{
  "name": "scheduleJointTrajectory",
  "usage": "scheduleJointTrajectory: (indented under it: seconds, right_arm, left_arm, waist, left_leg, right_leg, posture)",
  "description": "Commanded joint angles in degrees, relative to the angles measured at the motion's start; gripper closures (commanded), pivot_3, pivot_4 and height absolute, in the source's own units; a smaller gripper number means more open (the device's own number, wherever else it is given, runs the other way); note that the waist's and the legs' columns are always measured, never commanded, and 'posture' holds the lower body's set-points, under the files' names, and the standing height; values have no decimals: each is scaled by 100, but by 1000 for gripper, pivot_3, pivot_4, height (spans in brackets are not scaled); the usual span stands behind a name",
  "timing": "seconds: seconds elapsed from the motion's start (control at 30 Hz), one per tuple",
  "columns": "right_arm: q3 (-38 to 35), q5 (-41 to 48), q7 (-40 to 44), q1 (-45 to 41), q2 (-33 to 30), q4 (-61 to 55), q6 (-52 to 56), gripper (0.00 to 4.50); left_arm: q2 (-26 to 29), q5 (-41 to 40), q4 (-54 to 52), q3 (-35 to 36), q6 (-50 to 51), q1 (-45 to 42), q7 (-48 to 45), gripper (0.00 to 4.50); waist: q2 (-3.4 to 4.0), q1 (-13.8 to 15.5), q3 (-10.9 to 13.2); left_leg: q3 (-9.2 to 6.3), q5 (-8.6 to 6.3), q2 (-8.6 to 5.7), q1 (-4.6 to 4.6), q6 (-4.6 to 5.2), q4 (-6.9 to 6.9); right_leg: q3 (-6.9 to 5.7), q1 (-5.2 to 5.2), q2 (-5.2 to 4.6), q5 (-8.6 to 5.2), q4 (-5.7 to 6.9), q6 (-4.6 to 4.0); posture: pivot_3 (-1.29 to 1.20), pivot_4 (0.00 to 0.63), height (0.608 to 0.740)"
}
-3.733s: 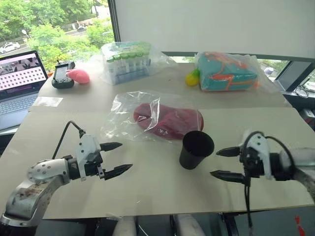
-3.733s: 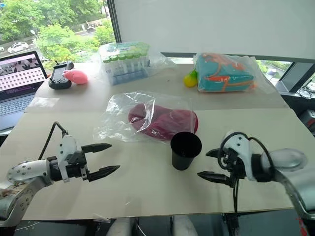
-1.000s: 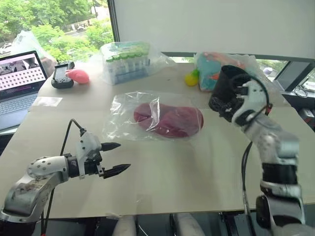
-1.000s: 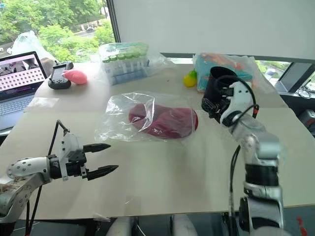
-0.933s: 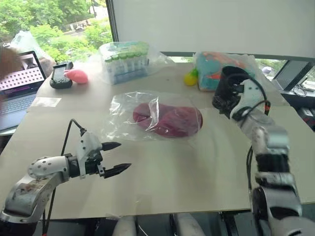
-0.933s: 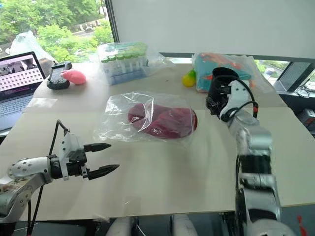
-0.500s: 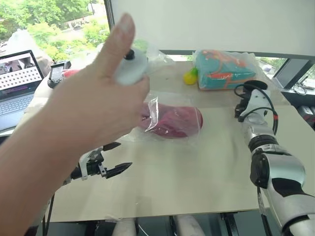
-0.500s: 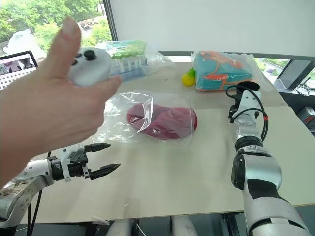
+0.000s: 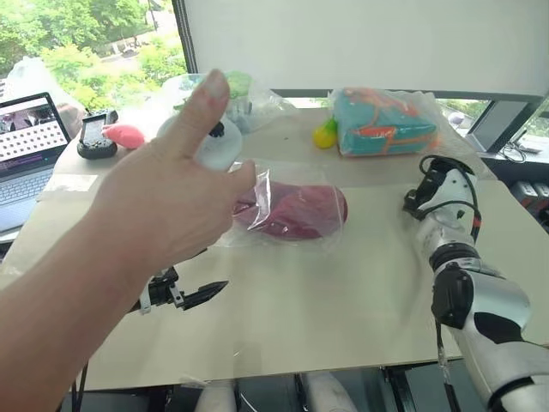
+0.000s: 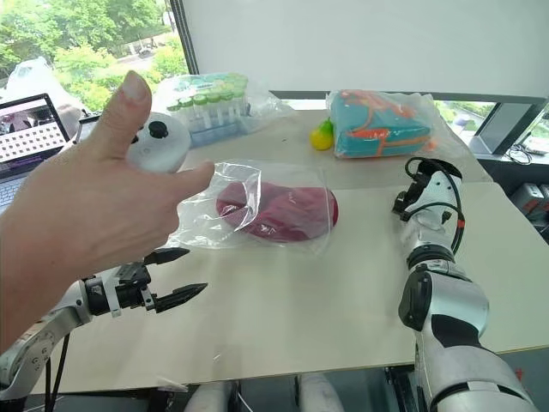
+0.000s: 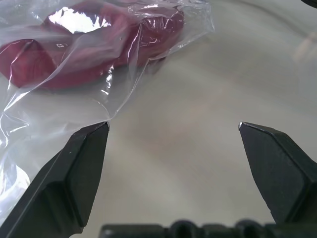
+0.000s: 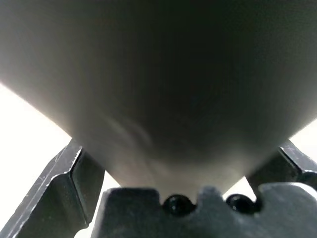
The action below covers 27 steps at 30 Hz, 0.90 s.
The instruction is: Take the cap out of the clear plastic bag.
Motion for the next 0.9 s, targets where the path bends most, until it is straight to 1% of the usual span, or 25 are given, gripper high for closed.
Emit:
scheduleJointTrajectory:
  seconds: [0.03, 0.47, 0.6, 0.9]
  right_arm:
    - [-91, -19, -19, -46, -60, -109, -89, 17]
    - [-86, -30, -624, -164, -311, -255, 36, 17]
    - [-111, 51, -544, -206, -333, -341, 16, 17]
    - [141, -123, -480, -173, -289, -434, 60, 17]
  left_arm:
    - [49, -106, -162, 135, 0, -51, -17, 0]
    - [73, -118, -167, 148, 32, -48, -62, 0]
    - [77, -109, -124, 122, 46, -102, -85, 0]
    - [71, -63, -3, 54, 26, -228, -190, 0]
  waist:
    - [0, 1, 0]
    - [1, 2, 0]
    - [1, -11, 1]
    - [2, 1, 1]
  left_leg:
    - [0, 0, 0, 0, 0, 0]
    - [0, 0, -1, -1, 0, 0]
    - [1, 0, 0, 2, 0, 0]
    - [1, 0, 0, -1, 0, 0]
  right_leg:
    - [0, 0, 0, 0, 0, 0]
    - [0, 0, 0, 0, -1, 0]
    - [2, 0, 0, 0, 1, 0]
    - [1, -1, 0, 0, 0, 0]
  posture:
    - [0, 150, 740]
    - [0, 150, 740]
    - [0, 150, 740]
    - [0, 150, 740]
